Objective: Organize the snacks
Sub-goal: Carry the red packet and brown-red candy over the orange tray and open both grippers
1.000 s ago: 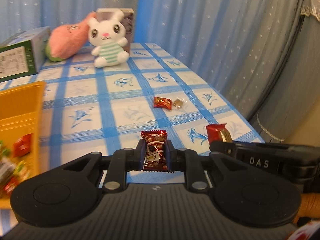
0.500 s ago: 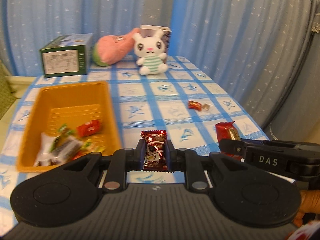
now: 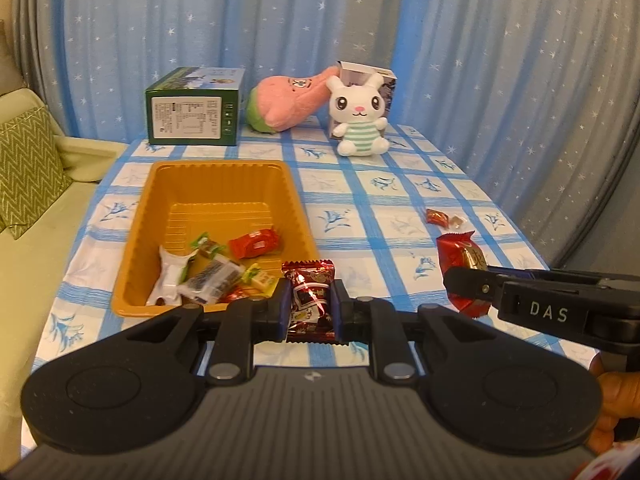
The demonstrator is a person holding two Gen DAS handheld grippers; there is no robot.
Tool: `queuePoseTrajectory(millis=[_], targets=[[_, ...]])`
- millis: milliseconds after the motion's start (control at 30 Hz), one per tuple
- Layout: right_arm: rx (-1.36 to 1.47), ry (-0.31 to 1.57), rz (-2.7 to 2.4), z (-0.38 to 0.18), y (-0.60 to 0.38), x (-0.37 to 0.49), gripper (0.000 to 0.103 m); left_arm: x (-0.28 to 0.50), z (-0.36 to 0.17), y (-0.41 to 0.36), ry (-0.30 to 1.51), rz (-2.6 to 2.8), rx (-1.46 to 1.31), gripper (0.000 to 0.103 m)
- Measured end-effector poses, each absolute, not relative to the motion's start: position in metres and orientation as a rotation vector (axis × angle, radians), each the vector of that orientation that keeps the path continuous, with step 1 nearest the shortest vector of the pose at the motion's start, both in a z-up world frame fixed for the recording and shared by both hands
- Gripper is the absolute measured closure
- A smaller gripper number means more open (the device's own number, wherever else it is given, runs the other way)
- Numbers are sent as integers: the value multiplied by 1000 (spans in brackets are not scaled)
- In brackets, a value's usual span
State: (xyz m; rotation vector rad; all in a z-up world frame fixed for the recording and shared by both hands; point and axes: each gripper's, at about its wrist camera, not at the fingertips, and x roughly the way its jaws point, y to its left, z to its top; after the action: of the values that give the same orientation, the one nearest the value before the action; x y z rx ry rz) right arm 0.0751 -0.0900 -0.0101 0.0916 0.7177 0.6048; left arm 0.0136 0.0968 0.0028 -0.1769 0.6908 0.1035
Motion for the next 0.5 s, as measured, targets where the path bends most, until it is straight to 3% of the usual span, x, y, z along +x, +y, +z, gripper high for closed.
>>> queuePoseTrajectory(millis=[500], targets=[[36,735,674,-16,-49,81,76,12,0,132,694,152,-197,85]])
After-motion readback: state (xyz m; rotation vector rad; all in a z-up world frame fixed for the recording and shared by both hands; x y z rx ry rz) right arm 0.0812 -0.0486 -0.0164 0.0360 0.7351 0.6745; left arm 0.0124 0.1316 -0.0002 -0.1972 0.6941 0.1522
